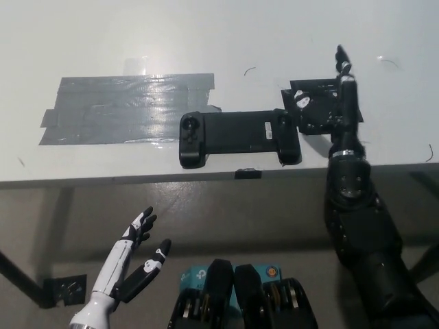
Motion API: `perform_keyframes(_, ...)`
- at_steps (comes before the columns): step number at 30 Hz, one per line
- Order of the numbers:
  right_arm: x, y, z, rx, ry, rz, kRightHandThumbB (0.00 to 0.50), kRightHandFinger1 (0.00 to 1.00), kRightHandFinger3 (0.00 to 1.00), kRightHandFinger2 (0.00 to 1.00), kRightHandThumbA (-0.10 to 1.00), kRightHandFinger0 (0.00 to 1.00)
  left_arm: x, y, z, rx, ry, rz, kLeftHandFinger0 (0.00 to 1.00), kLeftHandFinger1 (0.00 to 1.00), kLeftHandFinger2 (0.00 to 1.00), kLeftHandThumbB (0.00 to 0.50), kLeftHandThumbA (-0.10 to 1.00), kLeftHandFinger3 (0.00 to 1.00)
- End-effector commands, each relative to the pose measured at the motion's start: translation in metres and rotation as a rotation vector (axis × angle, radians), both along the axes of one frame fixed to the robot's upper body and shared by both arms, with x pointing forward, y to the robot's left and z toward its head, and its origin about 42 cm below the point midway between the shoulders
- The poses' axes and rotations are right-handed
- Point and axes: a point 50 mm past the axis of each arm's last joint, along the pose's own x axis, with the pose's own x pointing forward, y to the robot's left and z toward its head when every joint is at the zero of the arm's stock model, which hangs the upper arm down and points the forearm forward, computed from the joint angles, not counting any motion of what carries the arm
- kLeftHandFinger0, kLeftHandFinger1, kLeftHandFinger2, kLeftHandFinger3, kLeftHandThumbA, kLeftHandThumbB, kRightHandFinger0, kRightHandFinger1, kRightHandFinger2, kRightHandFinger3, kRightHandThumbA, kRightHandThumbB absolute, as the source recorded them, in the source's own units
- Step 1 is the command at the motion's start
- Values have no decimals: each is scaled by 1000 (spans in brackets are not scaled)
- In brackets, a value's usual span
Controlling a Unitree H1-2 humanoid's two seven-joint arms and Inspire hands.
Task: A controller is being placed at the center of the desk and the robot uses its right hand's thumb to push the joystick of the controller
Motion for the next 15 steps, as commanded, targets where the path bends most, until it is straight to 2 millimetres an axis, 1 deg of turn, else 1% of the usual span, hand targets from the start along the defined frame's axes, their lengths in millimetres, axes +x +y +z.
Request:
perform_keyframes(1,-34,13,78,-54,-286,168,258,1000,1000,1000,1000,1000,8,-2,17,2,-60,-13,1000,1000,1000,7,691,1000)
perform_keyframes(3,-53,12,82,-71,-327,183,225,1000,1000,1000,1000,1000,8,-3,17,2,-62,-15,1000,1000,1000,2,694,1000)
perform_keyframes(5,-64,10,81,-74,-340,193,222,1000,1000,1000,1000,1000,7,-2,17,1,-60,-18,1000,1000,1000,1,693,1000)
perform_keyframes(6,-78,9,78,-86,-349,203,227,1000,1000,1000,1000,1000,8,-2,16,0,-64,-18,1000,1000,1000,0,693,1000)
perform_keyframes(7,-85,8,76,-84,-352,211,227,1000,1000,1000,1000,1000,8,-2,16,0,-65,-19,1000,1000,1000,0,692,1000)
perform_keyframes(8,-96,7,70,-78,-340,223,237,1000,1000,1000,1000,1000,8,-2,15,0,-61,-17,1000,1000,1000,2,692,1000)
perform_keyframes(9,-105,5,63,-94,-338,233,224,1000,1000,1000,1000,1000,9,-1,15,-1,-62,-17,1000,1000,1000,2,692,1000)
perform_keyframes(11,-126,-1,42,-145,-302,246,228,1000,1000,1000,1000,1000,8,-1,16,1,-62,-18,1000,1000,1000,0,690,1000)
perform_keyframes(12,-134,-4,31,-152,-286,252,226,1000,1000,1000,1000,1000,8,-2,15,0,-62,-20,1000,1000,1000,0,688,1000)
perform_keyframes(13,-137,-5,27,-153,-279,255,226,1000,1000,1000,1000,1000,8,-2,15,0,-62,-20,1000,1000,1000,0,686,1000)
perform_keyframes(14,-145,-7,16,-164,-255,262,223,1000,1000,1000,1000,1000,6,-2,14,0,-58,-20,1000,1000,1000,0,684,1000)
perform_keyframes(15,-152,-8,2,-177,-211,271,237,1000,1000,1000,1000,1000,6,-2,13,-2,-57,-17,1000,1000,1000,0,681,1000)
